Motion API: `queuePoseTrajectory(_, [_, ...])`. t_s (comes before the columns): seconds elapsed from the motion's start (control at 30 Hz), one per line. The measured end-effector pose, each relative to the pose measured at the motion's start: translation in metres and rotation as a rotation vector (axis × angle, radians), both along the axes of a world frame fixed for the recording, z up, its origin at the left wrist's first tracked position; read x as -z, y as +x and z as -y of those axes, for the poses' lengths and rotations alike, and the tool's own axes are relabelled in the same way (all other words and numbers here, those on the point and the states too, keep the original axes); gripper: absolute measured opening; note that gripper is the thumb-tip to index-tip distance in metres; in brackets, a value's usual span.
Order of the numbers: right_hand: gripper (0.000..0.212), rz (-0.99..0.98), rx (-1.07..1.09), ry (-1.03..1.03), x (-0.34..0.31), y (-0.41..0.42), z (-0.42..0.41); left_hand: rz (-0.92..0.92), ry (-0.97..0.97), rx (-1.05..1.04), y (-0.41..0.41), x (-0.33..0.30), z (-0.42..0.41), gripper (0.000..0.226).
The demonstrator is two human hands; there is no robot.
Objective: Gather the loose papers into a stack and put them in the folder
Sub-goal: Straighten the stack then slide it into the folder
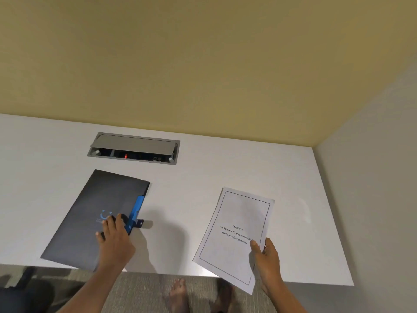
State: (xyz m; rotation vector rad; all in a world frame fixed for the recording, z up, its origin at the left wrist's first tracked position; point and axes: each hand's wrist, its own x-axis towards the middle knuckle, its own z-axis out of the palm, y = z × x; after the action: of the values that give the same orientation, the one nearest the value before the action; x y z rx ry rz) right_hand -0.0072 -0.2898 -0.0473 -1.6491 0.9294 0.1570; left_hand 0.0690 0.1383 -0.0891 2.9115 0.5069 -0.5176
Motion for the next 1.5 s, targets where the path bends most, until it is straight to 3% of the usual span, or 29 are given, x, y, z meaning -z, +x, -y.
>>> queuePoseTrajectory(0.17, [0.013, 0.005, -0.031, 0.000, 0.003, 0.001, -0.001, 0.009, -0.009, -0.016, 0.011, 0.000, -0.006, 0.075])
queuePoseTrajectory(0.43, [0.006, -0.007, -0.027, 0.044, 0.010, -0.007, 0.005, 0.049, -0.069, -0.092, 0.015, -0.001, -0.022, 0.082])
queuePoseTrajectory(0.57, [0.011, -0.009, -0.012, 0.067, 0.005, -0.007, 0.003, 0.041, -0.172, -0.139, 0.019, -0.005, -0.024, 0.070])
queuePoseTrajectory(0.8, [0.018, 0.001, 0.005, 0.117, -0.010, -0.003, -0.001, 0.031, -0.042, 0.046, 0.024, -0.016, -0.030, 0.067])
queuePoseTrajectory(1.1, [0.018, 0.154, -0.122, 0.173, -0.078, 0.025, -0.007, 0.074, -0.282, 0.040, 0.038, -0.059, 0.030, 0.060])
queuePoseTrajectory(1.2, [0.062, 0.094, -0.153, 0.036, -0.104, 0.039, 0.002, 0.029, -0.407, 0.002, 0.038, -0.079, 0.064, 0.060])
queuePoseTrajectory(1.23, [0.065, 0.099, -0.172, -0.003, -0.116, 0.043, 0.006, 0.027, -0.442, 0.002, 0.037, -0.085, 0.076, 0.060])
queuePoseTrajectory(1.37, [0.025, 0.176, -0.268, -0.015, -0.157, 0.063, 0.022, 0.039, -0.564, 0.011, 0.034, -0.104, 0.120, 0.058])
queuePoseTrajectory(1.5, [0.011, 0.217, -0.367, -0.125, -0.189, 0.079, 0.027, 0.041, -0.650, 0.033, 0.029, -0.116, 0.153, 0.055])
